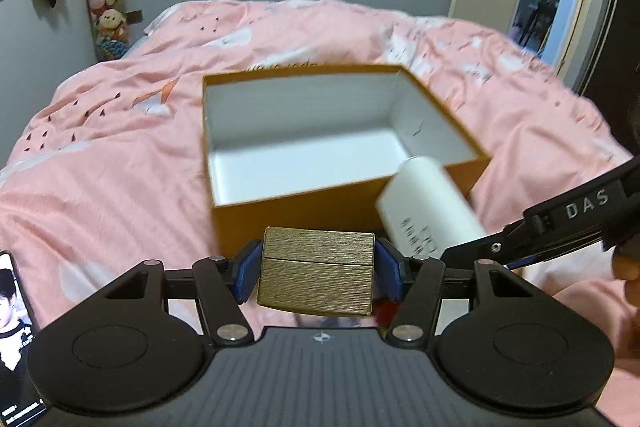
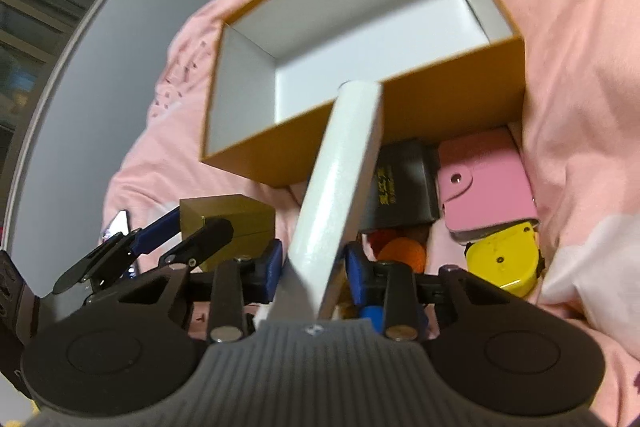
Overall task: Organize objects
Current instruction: 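Carry the white box into the orange box with the right tool while the left tool holds the gold box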
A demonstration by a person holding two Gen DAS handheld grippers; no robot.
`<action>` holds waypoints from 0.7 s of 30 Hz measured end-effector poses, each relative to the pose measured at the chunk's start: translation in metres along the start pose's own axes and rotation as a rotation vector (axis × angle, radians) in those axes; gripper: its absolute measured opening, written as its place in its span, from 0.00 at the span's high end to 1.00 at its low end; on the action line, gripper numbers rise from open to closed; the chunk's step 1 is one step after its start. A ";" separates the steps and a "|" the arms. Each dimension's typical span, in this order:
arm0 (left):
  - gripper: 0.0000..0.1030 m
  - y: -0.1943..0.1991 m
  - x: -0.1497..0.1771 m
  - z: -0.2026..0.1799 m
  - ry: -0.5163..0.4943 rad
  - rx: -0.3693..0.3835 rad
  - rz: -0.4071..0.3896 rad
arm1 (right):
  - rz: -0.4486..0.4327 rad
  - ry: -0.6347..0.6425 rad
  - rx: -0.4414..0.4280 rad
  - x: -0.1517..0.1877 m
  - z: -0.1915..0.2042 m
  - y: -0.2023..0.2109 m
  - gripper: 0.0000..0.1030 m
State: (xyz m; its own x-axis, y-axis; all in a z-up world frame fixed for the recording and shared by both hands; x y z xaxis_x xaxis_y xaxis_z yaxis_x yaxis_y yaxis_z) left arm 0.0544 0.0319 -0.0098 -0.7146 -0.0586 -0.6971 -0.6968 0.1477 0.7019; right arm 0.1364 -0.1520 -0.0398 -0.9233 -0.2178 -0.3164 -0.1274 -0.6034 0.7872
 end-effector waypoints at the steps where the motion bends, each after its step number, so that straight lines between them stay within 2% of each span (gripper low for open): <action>1: 0.34 0.001 -0.001 0.001 0.011 0.012 -0.001 | -0.007 -0.003 -0.007 -0.001 0.001 0.003 0.67; 5: 0.34 0.005 -0.007 0.001 0.051 0.056 0.000 | -0.046 -0.010 -0.047 -0.010 0.007 0.015 0.69; 12: 0.34 0.012 -0.013 0.004 0.083 0.082 -0.012 | -0.042 0.004 -0.042 -0.021 0.008 0.031 0.69; 21: 0.34 0.027 -0.043 0.012 0.077 0.090 -0.095 | -0.138 0.064 -0.073 -0.049 0.029 0.063 0.70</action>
State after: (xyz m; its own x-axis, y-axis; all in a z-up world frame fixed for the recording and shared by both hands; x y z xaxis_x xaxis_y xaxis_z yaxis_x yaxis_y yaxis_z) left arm 0.0675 0.0500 0.0376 -0.6509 -0.1520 -0.7438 -0.7555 0.2259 0.6150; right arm 0.1627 -0.1574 0.0408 -0.8735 -0.1760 -0.4539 -0.2225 -0.6850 0.6938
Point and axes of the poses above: each gripper's, at about its wrist camera, not at the fingertips, and y roughly against the way its jaws point, z to its left, x to its underside, the point moved 3 cm from there along -y, roughly the way its jaws point, and after that the axes turned 5 degrees about x, right-handed, at the moved point
